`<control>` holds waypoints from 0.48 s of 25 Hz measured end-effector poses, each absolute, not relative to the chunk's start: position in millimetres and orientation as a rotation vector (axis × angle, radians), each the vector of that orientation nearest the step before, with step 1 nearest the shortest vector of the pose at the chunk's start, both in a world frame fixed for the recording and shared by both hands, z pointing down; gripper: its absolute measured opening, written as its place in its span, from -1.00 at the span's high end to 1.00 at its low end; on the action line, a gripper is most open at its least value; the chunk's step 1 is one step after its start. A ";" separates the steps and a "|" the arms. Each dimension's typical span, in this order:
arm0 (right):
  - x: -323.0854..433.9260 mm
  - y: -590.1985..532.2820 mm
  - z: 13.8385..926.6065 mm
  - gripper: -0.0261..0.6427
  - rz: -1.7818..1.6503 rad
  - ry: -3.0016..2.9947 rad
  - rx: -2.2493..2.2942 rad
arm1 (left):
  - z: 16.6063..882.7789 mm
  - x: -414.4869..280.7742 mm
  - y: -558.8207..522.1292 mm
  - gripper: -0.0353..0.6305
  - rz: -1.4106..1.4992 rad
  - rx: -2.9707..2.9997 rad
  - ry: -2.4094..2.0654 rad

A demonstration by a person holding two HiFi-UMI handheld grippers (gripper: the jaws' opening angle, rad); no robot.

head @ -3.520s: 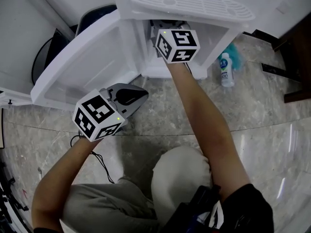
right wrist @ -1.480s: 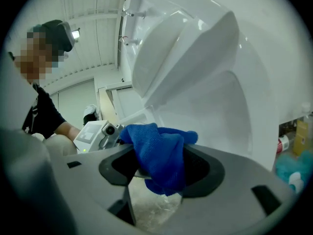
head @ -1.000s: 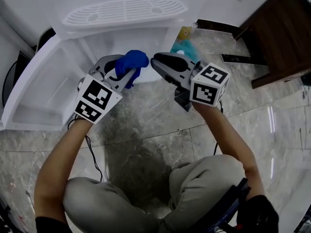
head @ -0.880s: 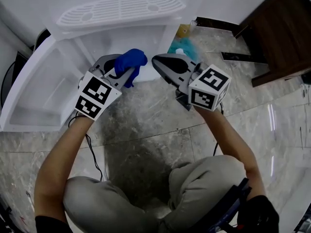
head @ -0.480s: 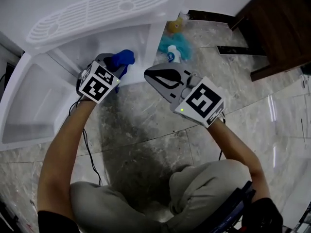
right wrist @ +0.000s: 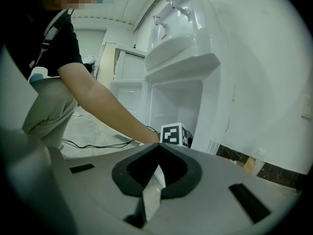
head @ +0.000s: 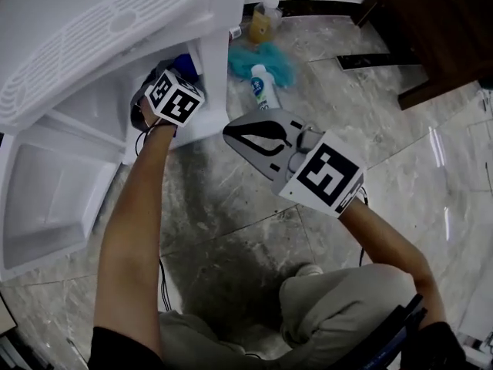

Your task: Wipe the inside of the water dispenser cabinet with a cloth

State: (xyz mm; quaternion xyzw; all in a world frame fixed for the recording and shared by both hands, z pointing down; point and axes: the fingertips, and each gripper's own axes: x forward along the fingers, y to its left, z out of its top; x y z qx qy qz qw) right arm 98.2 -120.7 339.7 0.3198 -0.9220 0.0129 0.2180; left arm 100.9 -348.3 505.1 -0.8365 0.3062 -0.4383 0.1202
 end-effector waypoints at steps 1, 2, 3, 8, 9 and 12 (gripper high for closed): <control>96.7 -119.0 339.3 0.93 0.035 -2.550 0.880 | 505.0 101.1 -358.5 0.58 -1.297 -2.378 0.899; 93.8 -117.3 338.3 0.93 0.035 -2.553 0.872 | 504.4 100.2 -365.8 0.58 -1.312 -2.319 0.894; 90.1 -115.4 336.8 0.93 0.034 -2.562 0.864 | 503.0 98.7 -369.5 0.59 -1.316 -2.278 0.888; 82.2 -106.0 338.5 0.93 0.038 -2.584 0.837 | 495.5 98.2 -349.2 0.59 -1.203 -2.327 0.854; 81.9 -105.7 341.4 0.93 0.056 -2.585 0.839 | 495.1 98.4 -339.9 0.59 -1.177 -2.324 0.816; 77.3 -104.7 348.6 0.93 0.079 -2.581 0.821 | 495.2 98.8 -324.8 0.59 -1.126 -2.227 0.761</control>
